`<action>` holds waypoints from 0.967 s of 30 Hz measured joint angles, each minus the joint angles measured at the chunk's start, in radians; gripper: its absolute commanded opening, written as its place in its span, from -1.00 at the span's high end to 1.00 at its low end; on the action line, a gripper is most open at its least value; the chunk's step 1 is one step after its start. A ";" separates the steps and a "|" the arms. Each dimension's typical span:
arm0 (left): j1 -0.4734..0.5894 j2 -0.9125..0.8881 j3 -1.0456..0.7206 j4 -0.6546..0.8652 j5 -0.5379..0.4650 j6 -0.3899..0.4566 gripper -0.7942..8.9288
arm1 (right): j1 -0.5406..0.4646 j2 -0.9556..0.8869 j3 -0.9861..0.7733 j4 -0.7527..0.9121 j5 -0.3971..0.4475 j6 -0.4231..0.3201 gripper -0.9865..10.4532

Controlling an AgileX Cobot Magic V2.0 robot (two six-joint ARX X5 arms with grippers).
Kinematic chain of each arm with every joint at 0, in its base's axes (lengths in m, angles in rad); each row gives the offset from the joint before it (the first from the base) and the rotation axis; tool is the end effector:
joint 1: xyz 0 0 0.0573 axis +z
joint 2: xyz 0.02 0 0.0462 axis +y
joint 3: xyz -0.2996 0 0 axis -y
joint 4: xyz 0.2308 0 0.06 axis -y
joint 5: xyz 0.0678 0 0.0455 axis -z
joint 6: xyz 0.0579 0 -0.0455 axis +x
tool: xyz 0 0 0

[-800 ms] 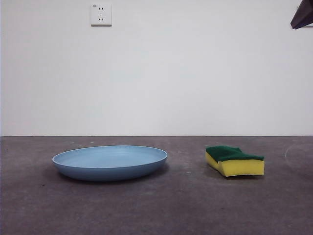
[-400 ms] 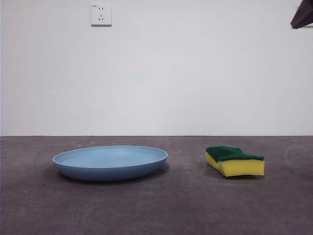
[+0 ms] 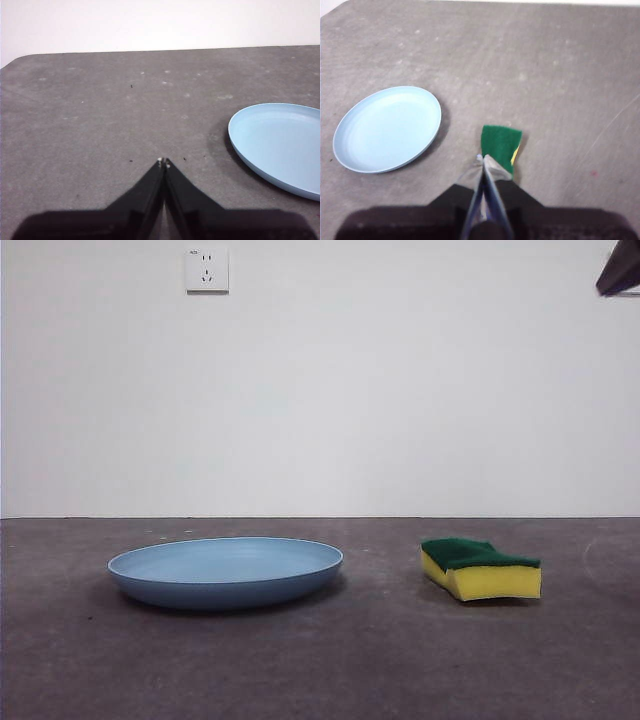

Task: Pick up the plate,pick up the cloth,clean the plate with the cloth

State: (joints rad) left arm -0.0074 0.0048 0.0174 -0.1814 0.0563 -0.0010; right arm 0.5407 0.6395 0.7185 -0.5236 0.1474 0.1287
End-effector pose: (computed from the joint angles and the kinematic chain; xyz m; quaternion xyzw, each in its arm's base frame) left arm 0.0742 -0.0038 0.1467 -0.0026 0.0843 -0.0317 0.9959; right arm 0.1054 0.0534 0.3065 -0.0127 0.2194 0.1768 0.9594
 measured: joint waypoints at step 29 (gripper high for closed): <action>0.000 0.000 0.000 0.000 0.000 0.000 0.84 | -0.468 -0.594 -0.661 0.386 -0.197 -0.088 0.82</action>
State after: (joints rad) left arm -0.0074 0.0048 0.0174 -0.1810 0.0559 -0.0013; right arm 0.0727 0.0456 0.0574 -0.1379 -0.0498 0.0410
